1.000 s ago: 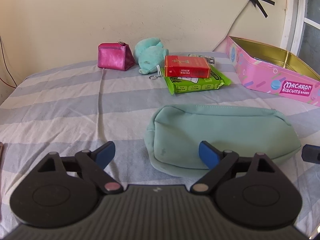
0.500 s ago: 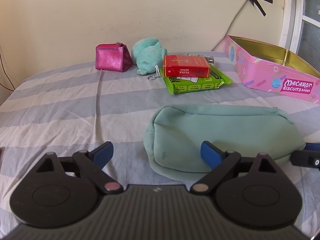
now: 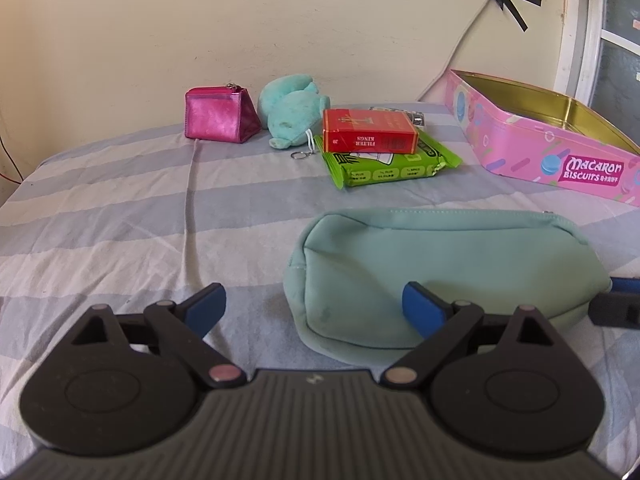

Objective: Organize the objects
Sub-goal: 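Lift the mint-green pouch with the right gripper toward the pink tin, then lower the mint-green pouch into the pink tin and open the right gripper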

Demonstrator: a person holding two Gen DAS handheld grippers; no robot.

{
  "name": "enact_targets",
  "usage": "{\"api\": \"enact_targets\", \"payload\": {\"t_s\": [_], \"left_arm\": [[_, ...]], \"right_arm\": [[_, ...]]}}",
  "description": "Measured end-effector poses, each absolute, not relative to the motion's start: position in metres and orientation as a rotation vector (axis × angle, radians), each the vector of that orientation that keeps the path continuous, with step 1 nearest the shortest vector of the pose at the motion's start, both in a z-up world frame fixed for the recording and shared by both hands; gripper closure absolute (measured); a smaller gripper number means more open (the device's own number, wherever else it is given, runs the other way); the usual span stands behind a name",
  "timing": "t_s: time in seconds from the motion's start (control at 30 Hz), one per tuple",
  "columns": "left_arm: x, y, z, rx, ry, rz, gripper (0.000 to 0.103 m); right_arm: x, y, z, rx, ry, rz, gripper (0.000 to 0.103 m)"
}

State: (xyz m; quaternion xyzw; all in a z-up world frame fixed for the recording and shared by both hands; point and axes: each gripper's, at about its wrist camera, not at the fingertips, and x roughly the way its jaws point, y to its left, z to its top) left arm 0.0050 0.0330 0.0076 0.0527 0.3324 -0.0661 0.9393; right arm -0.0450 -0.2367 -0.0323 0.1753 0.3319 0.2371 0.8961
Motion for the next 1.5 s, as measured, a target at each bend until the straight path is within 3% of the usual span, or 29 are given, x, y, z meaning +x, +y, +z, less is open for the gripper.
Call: {"api": "enact_targets", "payload": {"t_s": [0.43, 0.53, 0.67, 0.77, 1.23, 1.5], "left_arm": [[0.007, 0.037, 0.002, 0.094, 0.661, -0.161, 0.005], [0.008, 0.040, 0.000, 0.076, 0.666, -0.180, 0.006], [0.002, 0.032, 0.002, 0.054, 0.673, -0.285, 0.020], [-0.003, 0.018, 0.003, 0.118, 0.647, -0.272, 0.020], [0.006, -0.055, 0.007, 0.151, 0.668, -0.469, 0.020], [0.042, -0.104, 0.075, 0.169, 0.508, -0.542, 0.020]], "right_arm": [[-0.029, -0.219, -0.036, 0.289, 0.696, 0.454, 0.018], [-0.036, -0.214, -0.035, 0.241, 0.676, 0.425, 0.025], [-0.043, -0.214, -0.031, 0.217, 0.643, 0.407, 0.038], [-0.050, -0.215, -0.029, 0.188, 0.625, 0.398, 0.043], [-0.067, -0.286, -0.031, 0.259, 0.600, 0.227, 0.047], [-0.051, -0.325, 0.021, 0.193, 0.410, 0.168, 0.048]]}}
